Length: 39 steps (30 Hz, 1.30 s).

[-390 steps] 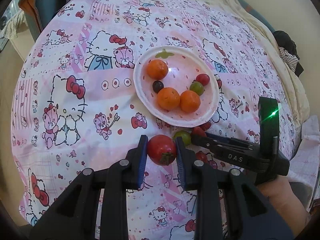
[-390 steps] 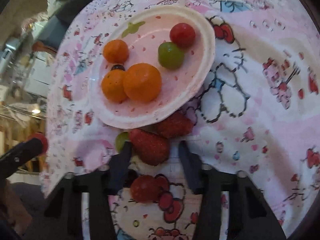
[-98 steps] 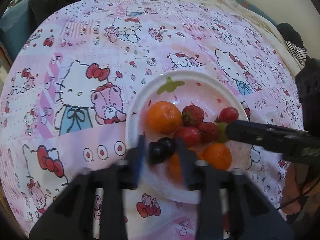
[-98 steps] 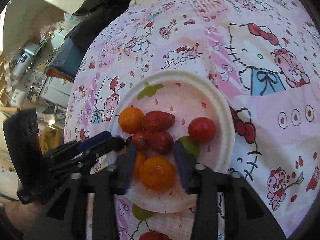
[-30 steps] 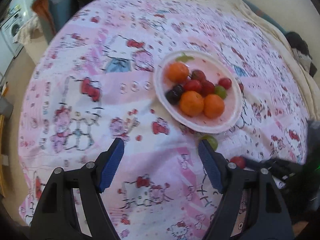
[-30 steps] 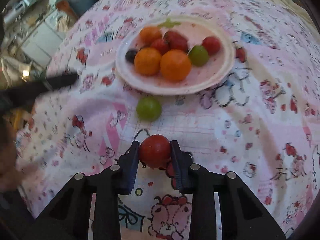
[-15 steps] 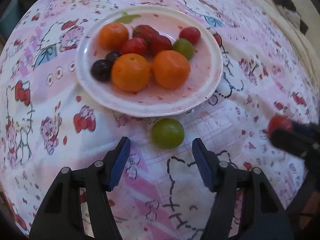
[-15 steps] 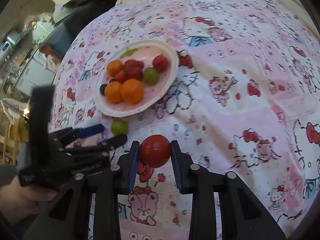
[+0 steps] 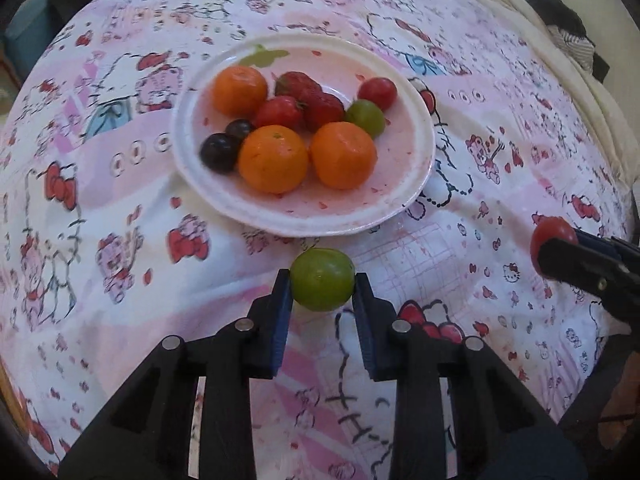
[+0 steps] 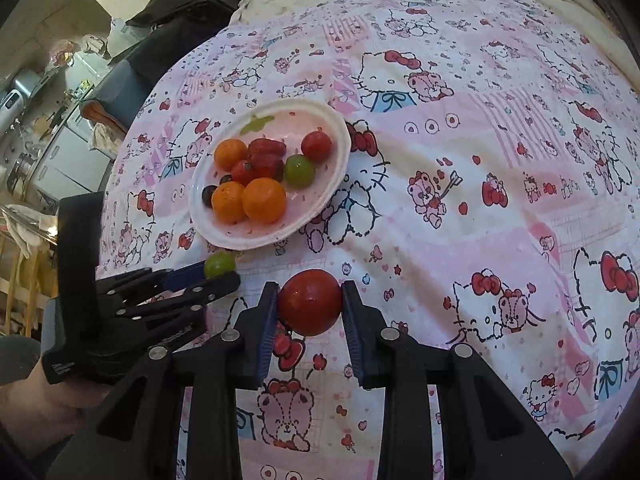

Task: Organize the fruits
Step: 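Grasp a red tomato with the right tool while the left tool grasps the lime, then carry the tomato and the lime over the white plate with both tools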

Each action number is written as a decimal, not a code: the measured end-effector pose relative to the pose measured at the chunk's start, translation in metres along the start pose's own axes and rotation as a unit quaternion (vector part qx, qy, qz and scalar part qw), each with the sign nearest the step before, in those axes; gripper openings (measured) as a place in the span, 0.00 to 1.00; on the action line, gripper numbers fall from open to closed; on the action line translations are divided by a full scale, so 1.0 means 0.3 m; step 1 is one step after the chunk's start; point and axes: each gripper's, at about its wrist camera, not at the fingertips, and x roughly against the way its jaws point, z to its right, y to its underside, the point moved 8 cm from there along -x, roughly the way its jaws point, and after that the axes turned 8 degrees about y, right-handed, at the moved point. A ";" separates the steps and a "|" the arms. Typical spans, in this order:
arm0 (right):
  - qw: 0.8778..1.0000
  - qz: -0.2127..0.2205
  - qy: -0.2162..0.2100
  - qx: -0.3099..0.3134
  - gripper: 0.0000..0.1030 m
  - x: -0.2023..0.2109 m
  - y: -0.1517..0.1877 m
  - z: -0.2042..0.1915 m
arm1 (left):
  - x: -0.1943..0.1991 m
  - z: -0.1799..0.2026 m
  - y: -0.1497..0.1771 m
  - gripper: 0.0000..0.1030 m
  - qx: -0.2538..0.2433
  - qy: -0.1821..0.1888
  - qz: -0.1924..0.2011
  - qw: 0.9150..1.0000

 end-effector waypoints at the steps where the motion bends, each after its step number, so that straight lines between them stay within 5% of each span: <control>1: 1.000 0.002 0.000 0.000 0.32 0.003 -0.003 -0.002 | 0.013 -0.008 0.004 0.25 0.002 -0.002 0.002 1.000; 12: 1.000 0.019 -0.002 -0.023 0.32 0.043 -0.034 0.024 | 0.209 -0.110 -0.017 0.25 0.026 -0.041 0.067 0.997; 21: 0.997 0.051 -0.020 -0.056 0.32 0.088 -0.151 0.066 | 0.389 -0.115 -0.194 0.25 0.005 -0.040 0.141 0.989; 30: 0.993 0.040 -0.076 -0.083 0.32 -0.017 -0.311 0.016 | 0.263 -0.166 -0.332 0.25 0.000 -0.044 0.115 0.992; 39: 0.990 -0.027 -0.096 -0.097 0.32 -0.217 -0.310 -0.028 | 0.069 -0.178 -0.364 0.26 0.002 -0.035 0.077 0.996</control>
